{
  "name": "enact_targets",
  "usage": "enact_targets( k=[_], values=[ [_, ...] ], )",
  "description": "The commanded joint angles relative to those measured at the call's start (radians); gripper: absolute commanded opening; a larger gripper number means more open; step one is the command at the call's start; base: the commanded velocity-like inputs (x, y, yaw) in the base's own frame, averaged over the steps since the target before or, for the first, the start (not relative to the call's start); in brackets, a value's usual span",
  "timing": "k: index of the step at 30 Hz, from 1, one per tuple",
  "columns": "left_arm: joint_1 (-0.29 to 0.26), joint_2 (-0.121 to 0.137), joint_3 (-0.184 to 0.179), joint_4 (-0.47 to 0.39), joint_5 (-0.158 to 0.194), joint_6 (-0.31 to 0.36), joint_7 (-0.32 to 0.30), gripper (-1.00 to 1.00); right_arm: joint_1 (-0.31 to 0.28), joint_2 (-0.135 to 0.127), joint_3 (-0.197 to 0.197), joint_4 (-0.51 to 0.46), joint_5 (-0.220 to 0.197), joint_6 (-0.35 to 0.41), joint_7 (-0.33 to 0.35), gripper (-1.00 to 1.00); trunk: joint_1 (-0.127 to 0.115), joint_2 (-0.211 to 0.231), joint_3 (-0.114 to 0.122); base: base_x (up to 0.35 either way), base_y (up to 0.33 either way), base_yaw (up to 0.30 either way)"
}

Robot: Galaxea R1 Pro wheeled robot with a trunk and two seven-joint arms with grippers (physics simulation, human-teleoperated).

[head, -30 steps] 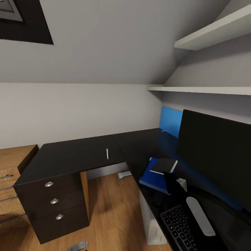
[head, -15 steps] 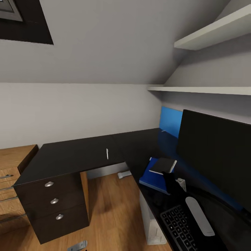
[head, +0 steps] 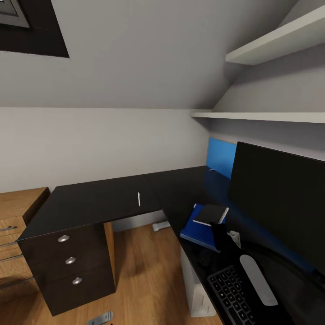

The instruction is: In the bedroom, organize the workspace by keeping the computer under the desk, ensuring the monitor is on the desk, placing the keyboard on the desk next to the monitor, placing the mouse on the desk next to the keyboard, moving the folder from the swivel chair onto the desk next to the mouse, stacking the notebook on top of the folder with the pen on top of the notebook, and positioning the swivel chair next to the desk.

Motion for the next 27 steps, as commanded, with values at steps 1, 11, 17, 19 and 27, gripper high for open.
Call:
enact_targets(
  k=[1,11,17,19,27],
  values=[
    [-0.001,0.001,-0.008,-0.001,0.011,-0.006,0.007,1.00,-0.001,0.000,-0.001,-0.002,-0.008,0.004,-0.005,-1.00,0.000,-0.001,-0.001,0.000,0.000,0.000],
    [-0.001,0.001,-0.006,-0.001,0.011,-0.006,0.007,1.00,-0.001,0.001,0.002,0.011,-0.006,0.002,-0.008,-1.00,0.000,-0.001,-0.001,0.000,0.000,0.000],
    [-0.001,0.002,-0.004,-0.007,0.012,-0.005,0.007,1.00,-0.001,0.001,0.003,0.028,-0.006,0.001,-0.011,-1.00,0.000,-0.001,-0.001,0.000,0.000,0.000],
    [-0.001,0.001,-0.001,-0.008,0.013,-0.004,0.007,1.00,-0.001,0.001,0.003,0.030,-0.005,0.000,-0.012,-1.00,0.000,-0.001,-0.001,0.000,0.000,0.000],
    [-0.001,0.001,0.017,-0.010,0.014,-0.003,0.008,1.00,-0.001,0.001,0.003,0.032,-0.005,0.001,-0.012,-1.00,0.027,-0.050,-0.023,0.000,0.000,0.000]
  ],
)
